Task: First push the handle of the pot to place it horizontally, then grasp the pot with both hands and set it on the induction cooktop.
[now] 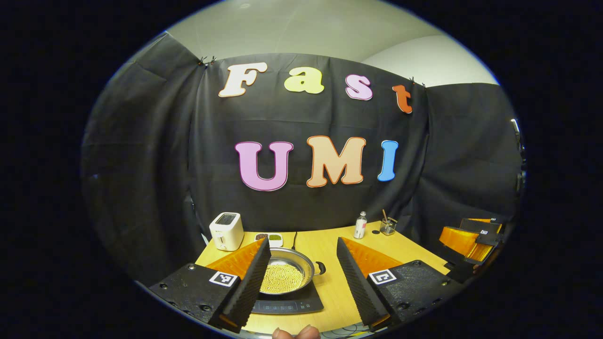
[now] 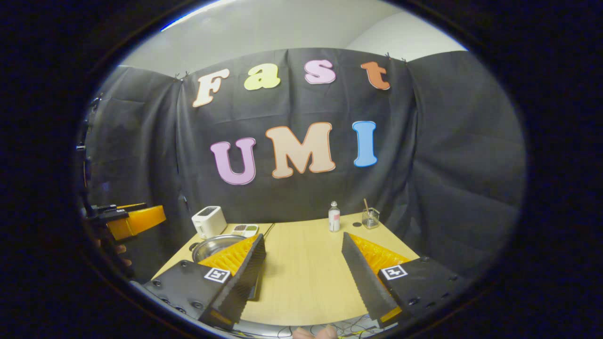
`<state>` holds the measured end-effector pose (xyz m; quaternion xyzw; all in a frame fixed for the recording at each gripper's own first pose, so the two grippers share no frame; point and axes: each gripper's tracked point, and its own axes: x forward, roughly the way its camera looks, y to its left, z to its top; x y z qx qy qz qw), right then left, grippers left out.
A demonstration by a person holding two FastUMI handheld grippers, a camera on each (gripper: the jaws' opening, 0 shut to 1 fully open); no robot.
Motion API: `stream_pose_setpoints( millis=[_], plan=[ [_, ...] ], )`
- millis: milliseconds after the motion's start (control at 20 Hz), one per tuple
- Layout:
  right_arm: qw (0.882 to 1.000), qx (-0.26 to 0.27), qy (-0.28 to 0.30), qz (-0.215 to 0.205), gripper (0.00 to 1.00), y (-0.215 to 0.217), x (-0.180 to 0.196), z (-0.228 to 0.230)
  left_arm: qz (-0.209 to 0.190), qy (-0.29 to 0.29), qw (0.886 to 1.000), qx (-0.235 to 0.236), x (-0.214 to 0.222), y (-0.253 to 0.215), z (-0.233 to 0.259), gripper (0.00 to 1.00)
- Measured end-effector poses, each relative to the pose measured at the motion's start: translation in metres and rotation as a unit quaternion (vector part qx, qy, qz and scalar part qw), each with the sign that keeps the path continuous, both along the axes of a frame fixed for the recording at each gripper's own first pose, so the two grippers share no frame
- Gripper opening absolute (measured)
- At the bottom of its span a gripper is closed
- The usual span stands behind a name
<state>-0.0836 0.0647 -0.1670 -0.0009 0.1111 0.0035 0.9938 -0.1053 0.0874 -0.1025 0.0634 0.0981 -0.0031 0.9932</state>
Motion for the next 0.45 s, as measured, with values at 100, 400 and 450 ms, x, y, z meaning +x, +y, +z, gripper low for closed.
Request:
stream_pose_setpoints(
  millis=[100,400,450],
  plan=[
    [1.000,-0.001,-0.026,0.013,0.94,0.007,0.003,0.018,-0.003,-0.026,1.000,0.006,-0.003,-0.007,0.017,0.88],
    [0.996,-0.018,-0.077,0.038,0.93,-0.031,0.004,0.074,-0.013,-0.074,0.997,0.017,-0.008,-0.061,0.047,0.87],
    [0.995,-0.022,-0.090,0.038,0.94,-0.041,0.002,0.084,-0.015,-0.075,0.997,0.011,-0.005,-0.073,0.047,0.88]
  ],
)
